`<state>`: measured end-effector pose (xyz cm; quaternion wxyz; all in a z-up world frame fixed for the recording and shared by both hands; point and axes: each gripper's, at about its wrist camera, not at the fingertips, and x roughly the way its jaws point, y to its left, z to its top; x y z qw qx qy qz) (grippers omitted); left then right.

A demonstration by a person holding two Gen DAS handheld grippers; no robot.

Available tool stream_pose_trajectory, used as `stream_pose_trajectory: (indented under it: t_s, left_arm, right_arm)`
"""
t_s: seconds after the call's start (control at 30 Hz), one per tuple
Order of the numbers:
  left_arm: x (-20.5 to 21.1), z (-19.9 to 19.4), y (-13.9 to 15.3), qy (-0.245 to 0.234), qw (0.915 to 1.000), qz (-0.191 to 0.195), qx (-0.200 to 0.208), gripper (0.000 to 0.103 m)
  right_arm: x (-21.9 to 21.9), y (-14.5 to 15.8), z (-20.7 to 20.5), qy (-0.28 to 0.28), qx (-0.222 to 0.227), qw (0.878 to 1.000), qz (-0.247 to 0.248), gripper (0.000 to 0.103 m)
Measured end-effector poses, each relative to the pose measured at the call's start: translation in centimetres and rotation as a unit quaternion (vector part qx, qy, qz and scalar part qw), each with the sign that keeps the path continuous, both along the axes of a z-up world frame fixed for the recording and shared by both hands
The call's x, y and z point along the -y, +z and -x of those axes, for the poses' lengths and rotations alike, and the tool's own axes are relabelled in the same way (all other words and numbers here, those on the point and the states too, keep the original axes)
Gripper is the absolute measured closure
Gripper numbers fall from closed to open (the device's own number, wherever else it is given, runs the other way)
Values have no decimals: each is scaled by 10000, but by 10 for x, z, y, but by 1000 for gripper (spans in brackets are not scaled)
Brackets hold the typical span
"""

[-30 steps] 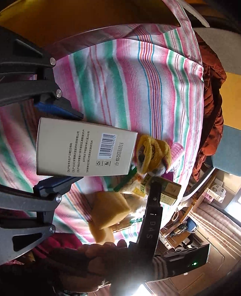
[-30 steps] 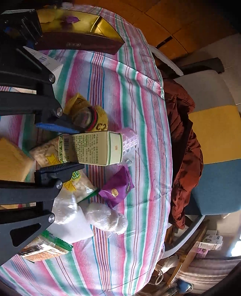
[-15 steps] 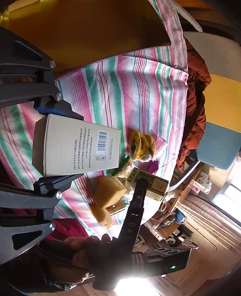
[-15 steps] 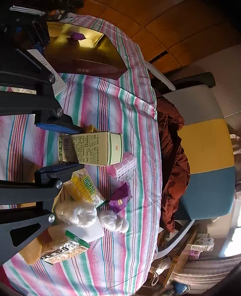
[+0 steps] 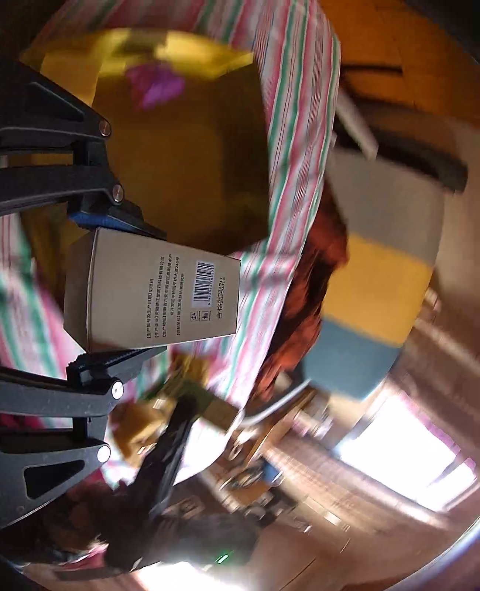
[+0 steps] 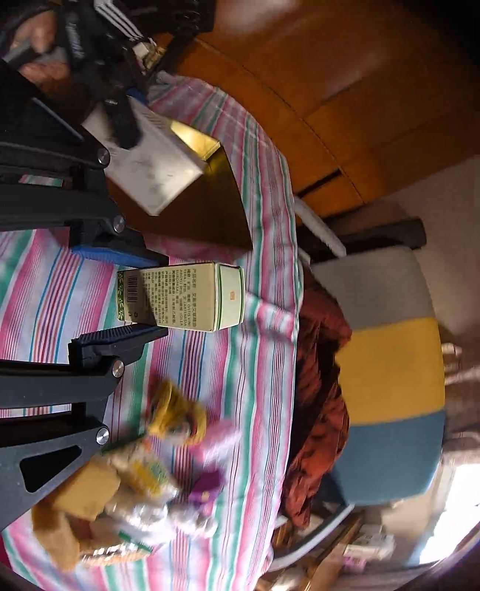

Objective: Organize objects
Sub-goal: 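Carry both boxes to the gold tray and release them inside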

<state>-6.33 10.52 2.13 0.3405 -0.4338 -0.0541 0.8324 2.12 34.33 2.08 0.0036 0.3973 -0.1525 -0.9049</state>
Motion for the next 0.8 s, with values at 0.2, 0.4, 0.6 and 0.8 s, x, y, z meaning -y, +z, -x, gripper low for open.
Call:
stream_pose_trajectory:
  t_s: [0.2, 0.4, 0.6, 0.8]
  left_arm:
    - [50, 58, -11, 823, 9964, 205, 7, 52]
    - [83, 103, -28, 1640, 9856, 6, 421, 44]
    - [108, 90, -32, 1930, 9806, 149, 299, 43]
    - [121, 52, -40, 2043, 9781, 376, 111, 43]
  right_arm:
    - [69, -11, 40, 813, 290, 9962, 143, 73]
    - [127, -32, 73, 1294, 695, 9889, 225, 72]
    - [160, -39, 70, 1695, 681, 9831, 108, 17]
    - [182, -37, 44, 1626, 198, 9816, -986, 2]
